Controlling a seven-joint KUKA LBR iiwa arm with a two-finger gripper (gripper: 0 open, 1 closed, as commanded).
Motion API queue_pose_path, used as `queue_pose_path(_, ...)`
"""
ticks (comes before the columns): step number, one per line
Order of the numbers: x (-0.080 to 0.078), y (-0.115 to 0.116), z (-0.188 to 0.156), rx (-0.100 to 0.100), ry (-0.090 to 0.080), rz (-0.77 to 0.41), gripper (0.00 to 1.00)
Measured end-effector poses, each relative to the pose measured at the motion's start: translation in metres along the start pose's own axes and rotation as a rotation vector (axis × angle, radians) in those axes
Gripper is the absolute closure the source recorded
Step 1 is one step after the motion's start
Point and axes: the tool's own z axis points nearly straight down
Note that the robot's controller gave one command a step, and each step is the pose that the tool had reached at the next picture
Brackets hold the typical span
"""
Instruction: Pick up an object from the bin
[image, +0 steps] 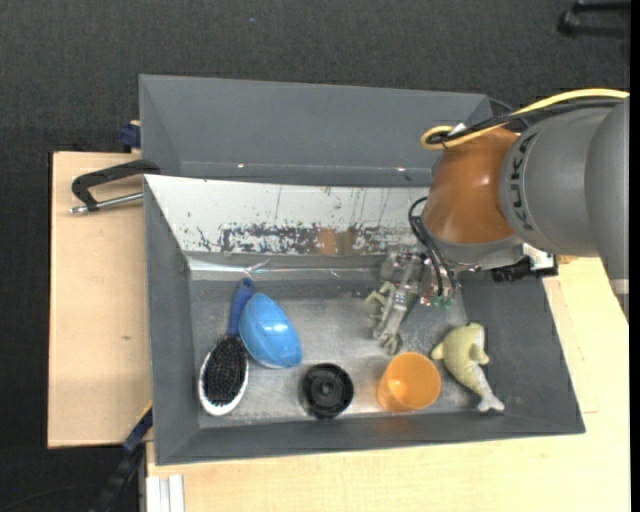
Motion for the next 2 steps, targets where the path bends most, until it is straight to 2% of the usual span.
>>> queue_pose_path(1,-0.0010,0.0011,-0.0011,0.000,-0.002,-0.001,0.00)
queue_pose_path(2,-0.0008,0.0012,-0.0009,0.000,-0.001,-0.001,1.00)
